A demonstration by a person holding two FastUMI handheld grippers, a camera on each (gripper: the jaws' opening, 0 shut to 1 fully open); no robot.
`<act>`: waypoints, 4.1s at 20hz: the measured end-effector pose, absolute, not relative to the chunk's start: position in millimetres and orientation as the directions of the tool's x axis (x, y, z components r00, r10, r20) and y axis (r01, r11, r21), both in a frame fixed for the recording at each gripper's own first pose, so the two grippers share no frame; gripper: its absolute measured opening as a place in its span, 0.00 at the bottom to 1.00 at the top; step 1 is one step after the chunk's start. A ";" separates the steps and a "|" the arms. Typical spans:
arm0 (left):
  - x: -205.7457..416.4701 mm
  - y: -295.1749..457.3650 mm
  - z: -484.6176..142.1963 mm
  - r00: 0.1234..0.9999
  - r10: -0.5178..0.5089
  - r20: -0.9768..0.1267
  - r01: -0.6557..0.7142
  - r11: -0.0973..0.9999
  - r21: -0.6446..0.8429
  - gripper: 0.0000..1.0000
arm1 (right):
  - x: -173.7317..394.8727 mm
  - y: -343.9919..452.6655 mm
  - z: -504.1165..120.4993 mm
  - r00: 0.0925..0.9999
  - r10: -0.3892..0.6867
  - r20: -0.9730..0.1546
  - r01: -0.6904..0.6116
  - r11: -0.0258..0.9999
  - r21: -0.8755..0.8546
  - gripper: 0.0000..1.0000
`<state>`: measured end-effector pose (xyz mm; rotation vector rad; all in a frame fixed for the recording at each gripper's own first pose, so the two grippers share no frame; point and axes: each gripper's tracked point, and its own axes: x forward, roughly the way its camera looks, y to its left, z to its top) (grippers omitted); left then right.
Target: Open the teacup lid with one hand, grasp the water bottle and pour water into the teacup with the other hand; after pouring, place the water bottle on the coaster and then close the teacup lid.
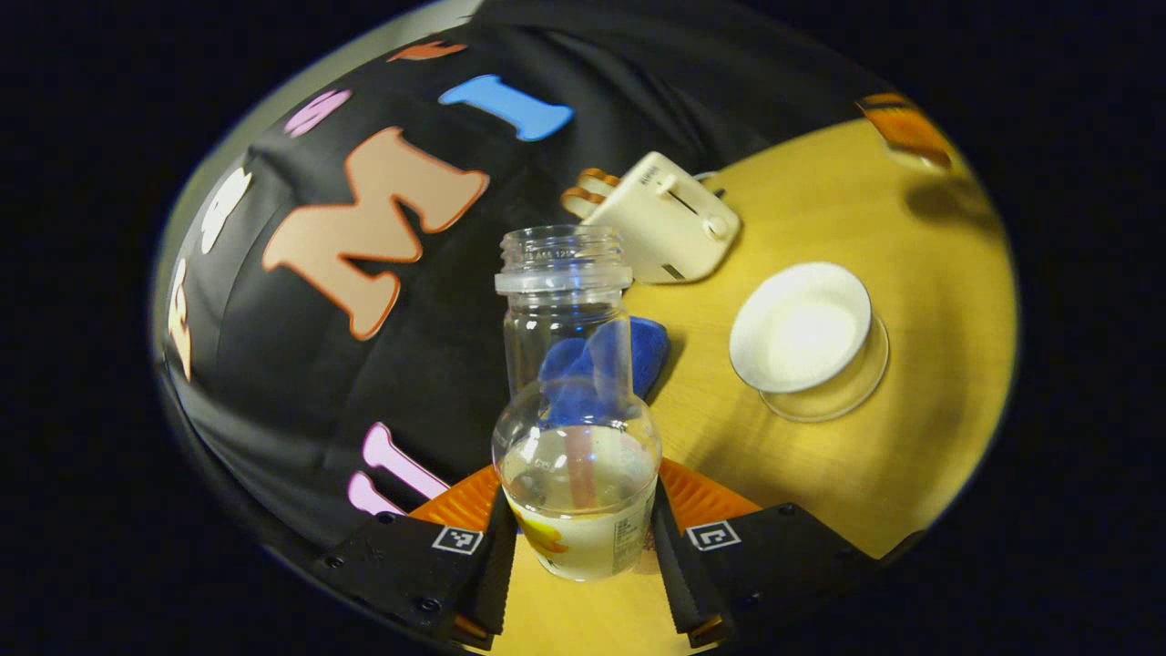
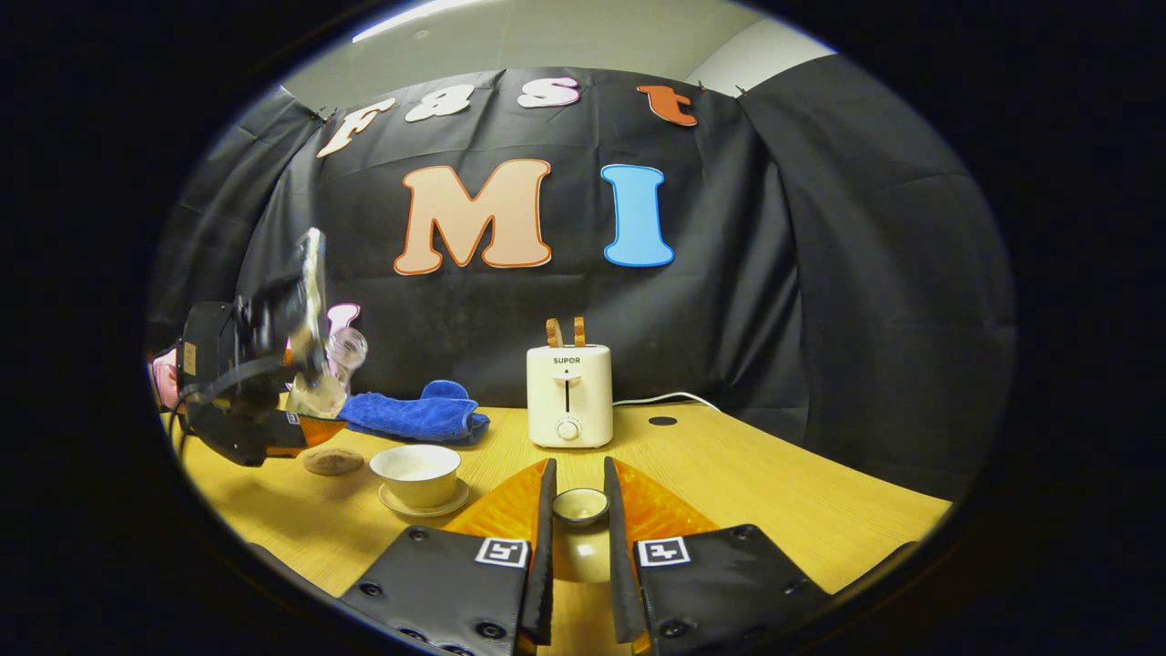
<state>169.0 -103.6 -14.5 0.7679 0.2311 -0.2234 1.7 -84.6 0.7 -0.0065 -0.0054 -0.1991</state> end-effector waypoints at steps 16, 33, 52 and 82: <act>191.0 -73.3 -26.3 0.959 -0.204 -0.196 0.199 0.979 -0.048 0.66 | 2.3 -82.3 0.2 0.983 -0.183 0.002 0.184 0.983 -0.006 0.29; 192.8 -73.3 -45.4 0.945 -0.209 -0.251 0.204 0.978 -0.047 0.88 | 2.2 -82.0 0.9 0.984 -0.179 0.002 0.179 0.984 -0.007 0.29; 153.4 -63.9 -32.7 0.971 -0.175 -0.162 0.179 0.984 0.011 0.96 | 14.2 -65.7 -0.8 0.993 -0.120 -0.005 0.120 0.993 -0.005 0.29; 102.3 -40.9 -7.0 0.992 -0.128 -0.005 0.128 0.992 -0.006 0.95 | 136.2 71.9 -24.1 0.961 0.252 -0.114 -0.253 0.967 0.011 0.29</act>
